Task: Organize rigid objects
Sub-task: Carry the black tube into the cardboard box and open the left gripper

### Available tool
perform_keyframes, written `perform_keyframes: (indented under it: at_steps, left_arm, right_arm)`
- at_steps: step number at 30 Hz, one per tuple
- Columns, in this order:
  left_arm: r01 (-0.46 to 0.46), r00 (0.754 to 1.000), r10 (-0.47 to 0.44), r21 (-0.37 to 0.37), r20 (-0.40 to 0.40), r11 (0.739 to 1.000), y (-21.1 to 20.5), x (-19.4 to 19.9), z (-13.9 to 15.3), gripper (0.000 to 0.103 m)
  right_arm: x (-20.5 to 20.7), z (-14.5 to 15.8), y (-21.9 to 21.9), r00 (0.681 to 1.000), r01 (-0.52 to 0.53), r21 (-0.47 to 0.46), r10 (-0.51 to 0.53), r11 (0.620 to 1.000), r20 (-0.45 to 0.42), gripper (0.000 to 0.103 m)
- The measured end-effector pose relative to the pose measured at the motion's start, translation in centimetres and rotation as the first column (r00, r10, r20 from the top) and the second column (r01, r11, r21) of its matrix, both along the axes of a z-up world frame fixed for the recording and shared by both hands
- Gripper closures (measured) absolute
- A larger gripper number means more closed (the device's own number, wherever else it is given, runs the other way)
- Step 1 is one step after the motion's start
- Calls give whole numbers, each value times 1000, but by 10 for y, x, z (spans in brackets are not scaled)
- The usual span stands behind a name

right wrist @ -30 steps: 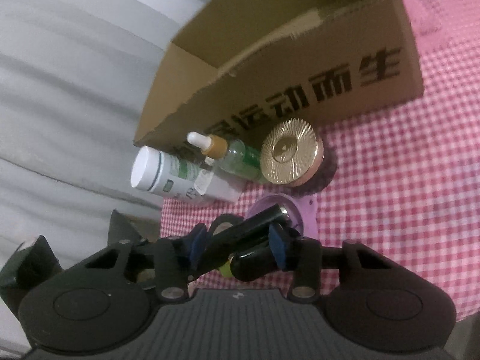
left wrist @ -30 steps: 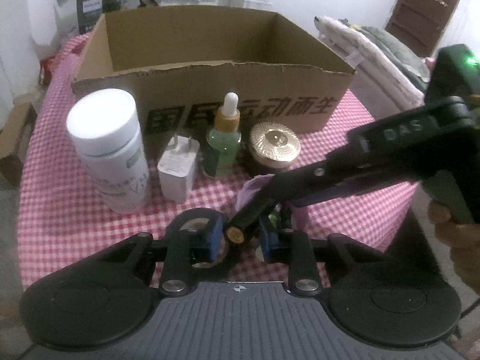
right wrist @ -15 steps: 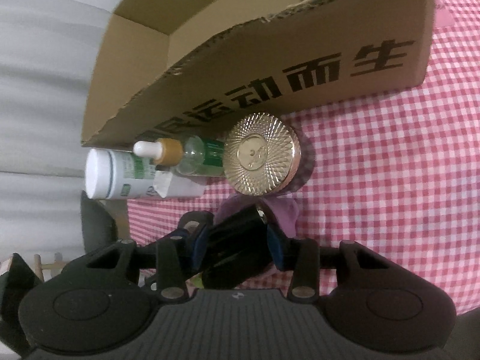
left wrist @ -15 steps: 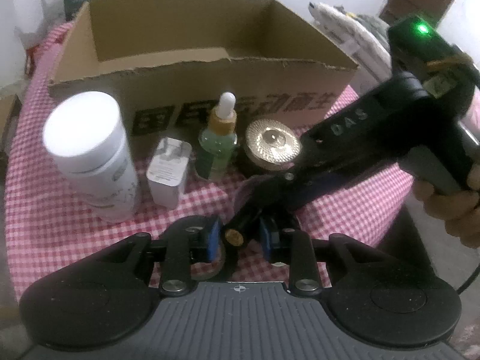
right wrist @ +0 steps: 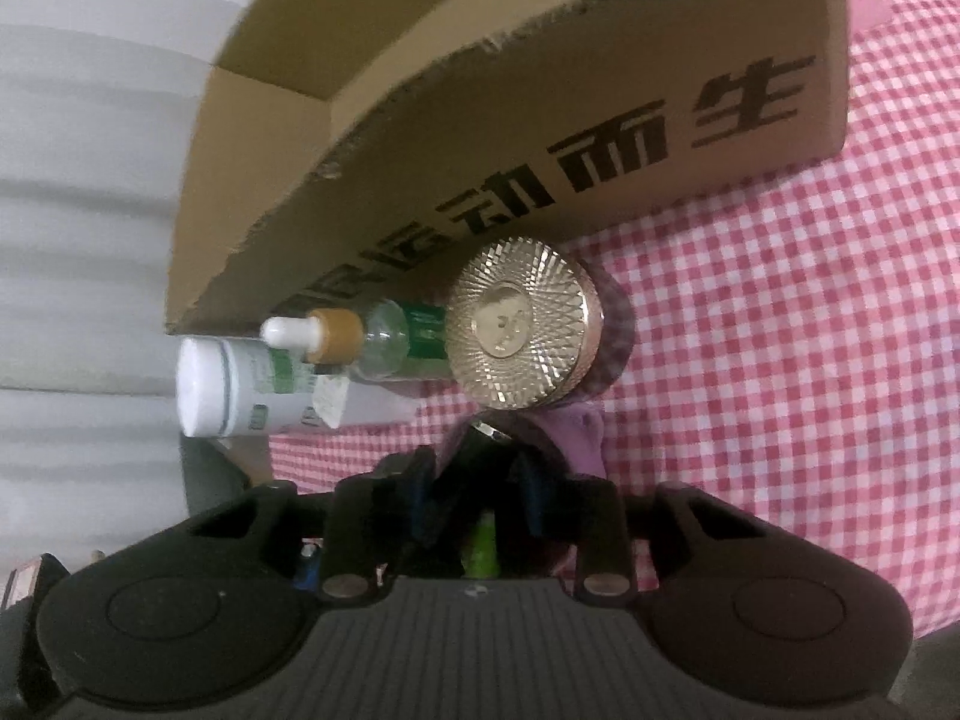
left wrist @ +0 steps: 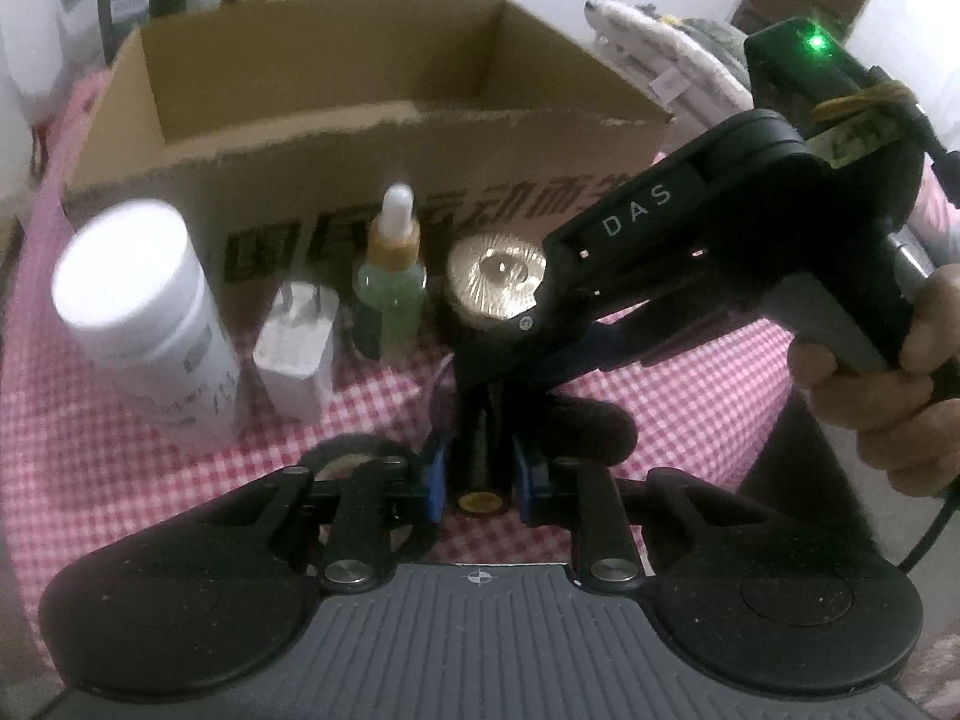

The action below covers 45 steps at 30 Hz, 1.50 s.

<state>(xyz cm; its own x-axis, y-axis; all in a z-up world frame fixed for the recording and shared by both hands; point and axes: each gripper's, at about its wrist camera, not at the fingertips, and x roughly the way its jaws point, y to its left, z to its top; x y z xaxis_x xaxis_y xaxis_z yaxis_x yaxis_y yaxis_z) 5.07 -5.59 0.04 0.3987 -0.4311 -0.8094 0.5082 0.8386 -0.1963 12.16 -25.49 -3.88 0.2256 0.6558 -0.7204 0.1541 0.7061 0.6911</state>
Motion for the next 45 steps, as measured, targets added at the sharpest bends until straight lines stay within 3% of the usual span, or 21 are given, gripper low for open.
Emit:
perform_keyframes:
  at_steps: [4,8,15,19,27,31,34,39,45]
  left_arm:
    - [-6,997,5,12,75,1000,-2,-7,11,82]
    - [-17,990,16,1,139,1000,1,-15,28,82]
    - [-36,967,41,-26,252,999,8,-21,65,82]
    - [-51,964,60,-42,260,998,8,-15,71,82]
    - [-67,970,87,-94,227,993,26,-4,94,82]
    - [-99,963,119,-92,243,991,36,24,112,82]
    - [-132,955,140,-50,261,990,36,54,119,82]
    - [-163,966,148,53,214,985,27,121,105,82]
    - [-188,977,165,180,138,965,12,191,65,82]
  right_arm:
    - [-10,14,-8,996,20,21,-22,1000,86,78]
    - [-24,29,0,988,13,47,-21,999,156,89]
    - [-35,78,16,948,-35,82,8,996,318,89]
    - [-33,97,13,931,-23,103,-16,994,365,89]
    - [-30,95,-17,931,50,161,-104,986,348,88]
    - [-18,113,-15,895,38,147,-99,988,435,88]
    - [0,120,-10,878,35,134,-95,990,469,88]
    - [35,109,-2,888,32,134,-90,990,452,88]
    - [54,88,-4,910,32,133,-84,991,407,88]
